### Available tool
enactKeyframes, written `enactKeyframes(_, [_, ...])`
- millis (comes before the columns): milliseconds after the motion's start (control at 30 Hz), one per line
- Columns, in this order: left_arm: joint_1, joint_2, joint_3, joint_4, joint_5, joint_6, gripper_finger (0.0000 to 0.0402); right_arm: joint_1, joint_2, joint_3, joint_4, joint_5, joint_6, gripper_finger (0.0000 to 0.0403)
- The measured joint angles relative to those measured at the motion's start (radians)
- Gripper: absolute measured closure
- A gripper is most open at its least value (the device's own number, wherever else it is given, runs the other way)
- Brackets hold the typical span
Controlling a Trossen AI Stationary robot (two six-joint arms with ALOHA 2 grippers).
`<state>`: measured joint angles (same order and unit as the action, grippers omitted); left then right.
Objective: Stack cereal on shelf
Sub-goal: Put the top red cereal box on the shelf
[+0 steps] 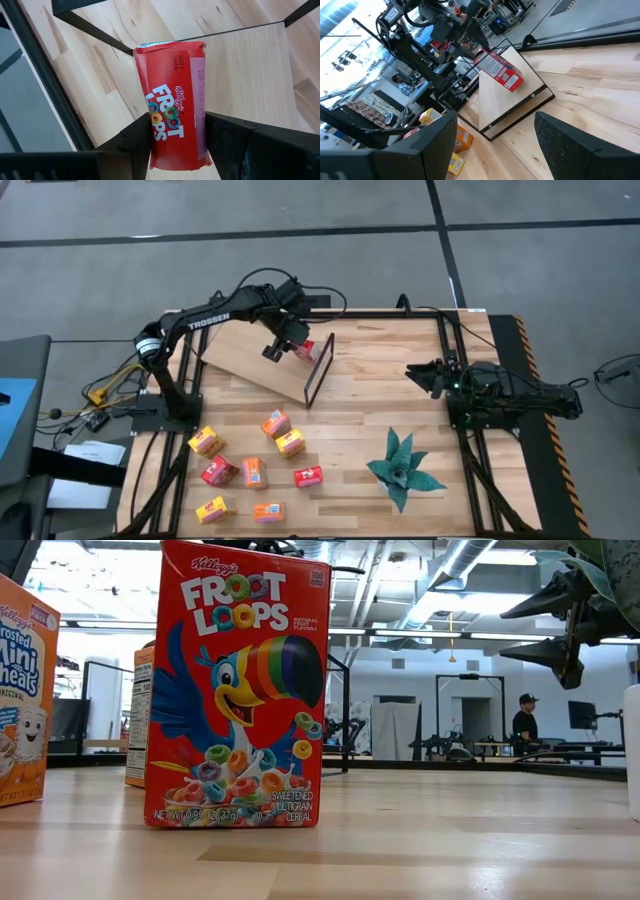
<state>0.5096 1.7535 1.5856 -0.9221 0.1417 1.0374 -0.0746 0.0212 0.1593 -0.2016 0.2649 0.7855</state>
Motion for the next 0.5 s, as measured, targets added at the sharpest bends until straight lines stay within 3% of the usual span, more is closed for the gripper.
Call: enactKeyframes(500, [0.003, 0.000, 0.000, -0.014, -0.021, 0.027, 0.0248, 0.000, 0.000, 0.000, 0.000, 0.000, 0.001, 0.0111])
